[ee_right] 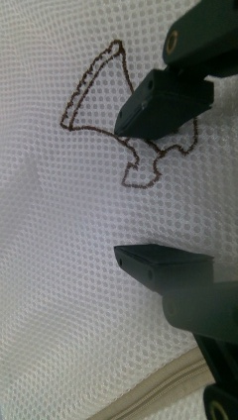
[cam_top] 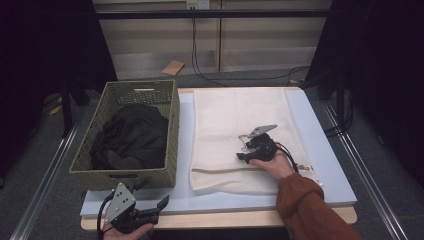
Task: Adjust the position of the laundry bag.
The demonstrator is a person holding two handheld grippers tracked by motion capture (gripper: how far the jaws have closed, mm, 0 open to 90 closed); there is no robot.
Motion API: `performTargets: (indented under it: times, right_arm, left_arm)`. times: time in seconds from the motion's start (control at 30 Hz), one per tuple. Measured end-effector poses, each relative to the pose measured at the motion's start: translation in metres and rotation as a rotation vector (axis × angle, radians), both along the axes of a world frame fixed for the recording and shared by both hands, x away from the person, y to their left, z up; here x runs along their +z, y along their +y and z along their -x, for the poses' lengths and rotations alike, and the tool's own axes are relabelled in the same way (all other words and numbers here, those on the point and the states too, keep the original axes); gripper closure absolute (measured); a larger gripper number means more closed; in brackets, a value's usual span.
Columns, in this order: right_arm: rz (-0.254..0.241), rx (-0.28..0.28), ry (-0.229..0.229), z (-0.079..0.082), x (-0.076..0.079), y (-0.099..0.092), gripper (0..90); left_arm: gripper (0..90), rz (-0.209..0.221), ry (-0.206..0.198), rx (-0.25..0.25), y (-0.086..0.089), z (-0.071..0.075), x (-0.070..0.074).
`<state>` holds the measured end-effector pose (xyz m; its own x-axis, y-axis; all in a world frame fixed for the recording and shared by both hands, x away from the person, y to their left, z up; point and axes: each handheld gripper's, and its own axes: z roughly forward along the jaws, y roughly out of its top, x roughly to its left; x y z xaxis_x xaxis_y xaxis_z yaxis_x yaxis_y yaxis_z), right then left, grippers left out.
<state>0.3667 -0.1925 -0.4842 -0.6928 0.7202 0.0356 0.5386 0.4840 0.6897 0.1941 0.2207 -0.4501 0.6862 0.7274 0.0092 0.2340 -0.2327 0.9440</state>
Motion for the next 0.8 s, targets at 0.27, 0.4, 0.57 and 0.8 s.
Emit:
performTargets:
  times: [0.27, 0.4, 0.57, 0.8]
  right_arm:
    - [0.014, -0.003, 0.026, -0.0019, 0.0031, 0.0003, 45.7]
    - [0.015, -0.012, 0.034, -0.0024, 0.0038, 0.0009, 47.3]
    - [-0.001, -0.028, 0.041, -0.0027, 0.0045, -0.0032, 60.4]
    - [0.015, -0.030, 0.036, -0.0024, 0.0056, -0.0023, 65.6]
  left_arm:
    - [15.6, 0.011, -0.016, 0.008, 0.0021, 0.0019, 0.0021]
    - [15.6, 0.016, -0.015, 0.010, 0.0032, 0.0020, 0.0023]
    - [15.7, 0.010, -0.018, 0.012, 0.0030, 0.0019, 0.0020]
    - [15.7, 0.007, -0.013, 0.009, 0.0019, 0.0023, 0.0019]
